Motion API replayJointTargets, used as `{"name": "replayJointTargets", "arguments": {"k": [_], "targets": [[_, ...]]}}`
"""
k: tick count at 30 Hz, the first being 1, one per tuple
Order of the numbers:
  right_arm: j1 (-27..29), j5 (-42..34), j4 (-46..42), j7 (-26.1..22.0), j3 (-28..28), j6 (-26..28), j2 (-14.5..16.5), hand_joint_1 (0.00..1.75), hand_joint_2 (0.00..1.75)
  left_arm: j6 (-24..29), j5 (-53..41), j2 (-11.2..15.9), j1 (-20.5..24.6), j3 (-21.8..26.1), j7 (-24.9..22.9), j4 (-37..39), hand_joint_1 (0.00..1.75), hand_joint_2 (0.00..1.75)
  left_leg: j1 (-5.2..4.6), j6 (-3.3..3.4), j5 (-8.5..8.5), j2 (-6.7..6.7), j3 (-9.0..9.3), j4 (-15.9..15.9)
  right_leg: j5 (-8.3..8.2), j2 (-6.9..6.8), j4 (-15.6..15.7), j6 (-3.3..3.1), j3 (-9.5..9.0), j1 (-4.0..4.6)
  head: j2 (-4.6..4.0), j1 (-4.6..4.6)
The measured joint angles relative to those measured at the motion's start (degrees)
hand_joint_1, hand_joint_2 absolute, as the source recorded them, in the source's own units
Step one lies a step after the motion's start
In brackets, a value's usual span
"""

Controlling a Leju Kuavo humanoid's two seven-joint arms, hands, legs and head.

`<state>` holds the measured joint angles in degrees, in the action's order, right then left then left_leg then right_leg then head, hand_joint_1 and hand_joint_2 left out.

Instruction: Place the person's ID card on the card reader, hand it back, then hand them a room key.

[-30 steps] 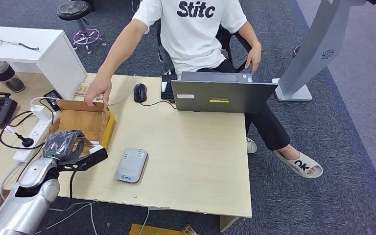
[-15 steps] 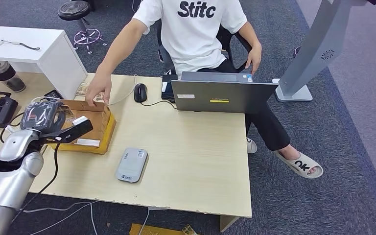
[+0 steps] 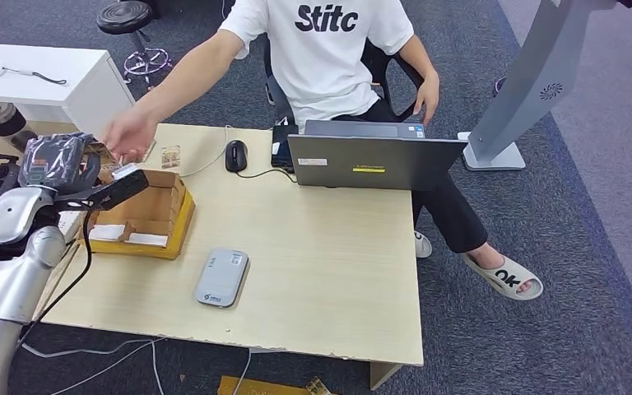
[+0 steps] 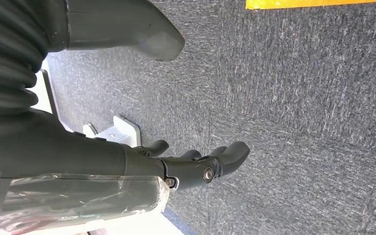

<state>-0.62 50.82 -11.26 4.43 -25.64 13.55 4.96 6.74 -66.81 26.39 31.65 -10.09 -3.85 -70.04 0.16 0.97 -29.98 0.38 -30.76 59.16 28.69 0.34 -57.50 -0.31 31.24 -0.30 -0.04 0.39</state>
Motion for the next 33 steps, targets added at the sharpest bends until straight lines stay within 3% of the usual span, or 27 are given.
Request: {"name": "replayJointTargets", "arguments": {"k": [13,14,15,18,19,26,33], "targets": [[0.00,0.09,0.00,-0.19,-0.13,-0.09,0.00,0.00,1.75,0.21,-0.29,-0.11,2.56,-1.44,-0.53,1.95,1.75,1.75,0.00,0.00,-0.01,0.13,-0.01,0.00,-0.01,0.12,-0.01,-0.01,0.05,0.00,0.00,0.00],[0.00,0.52,0.00,-0.19,-0.13,-0.09,0.00,0.00,1.75,0.22,-0.42,-0.19,2.86,-1.64,-0.69,2.22,1.69,1.75,0.00,0.00,-0.01,0.14,-0.01,0.00,-0.01,0.13,0.00,-0.01,0.05,0.00,0.00,0.00],[0.00,0.81,0.00,-0.19,-0.13,-0.10,0.00,0.00,1.75,0.22,-0.51,-0.31,3.18,-1.85,-0.82,2.50,1.45,1.75,0.00,0.00,-0.01,0.15,-0.02,0.00,-0.01,0.14,0.00,-0.01,0.06,0.00,0.00,0.00],[0.00,0.95,0.00,-0.15,-0.13,-0.10,0.00,0.00,1.75,0.37,-0.61,-0.67,3.95,-2.30,-1.03,3.21,0.20,1.75,0.00,0.01,-0.02,0.18,-0.02,0.00,-0.01,0.16,0.00,-0.01,0.06,0.00,0.00,-0.01],[0.00,0.96,0.00,-0.10,-0.13,-0.09,0.00,0.00,1.75,0.55,-0.59,-0.78,4.07,-2.40,-1.07,3.34,0.00,1.75,0.00,0.01,-0.02,0.18,-0.02,0.00,-0.01,0.16,0.00,-0.01,0.06,0.00,0.00,0.00],[-0.02,1.81,0.00,0.18,-0.13,-0.04,0.00,0.00,1.75,4.01,-0.21,-1.54,3.55,-2.76,-2.61,3.66,0.00,1.75,-0.01,0.01,-0.02,0.12,-0.02,0.00,-0.01,0.13,0.00,-0.01,0.03,0.00,0.00,0.00],[0.01,1.89,0.00,-0.02,-0.13,0.03,0.00,0.00,1.75,7.96,1.68,-1.95,-0.58,-2.40,-2.88,1.64,0.00,1.75,0.00,0.01,-0.01,0.12,-0.03,0.00,-0.01,0.13,-0.01,-0.01,0.03,0.00,0.00,0.00]]}}
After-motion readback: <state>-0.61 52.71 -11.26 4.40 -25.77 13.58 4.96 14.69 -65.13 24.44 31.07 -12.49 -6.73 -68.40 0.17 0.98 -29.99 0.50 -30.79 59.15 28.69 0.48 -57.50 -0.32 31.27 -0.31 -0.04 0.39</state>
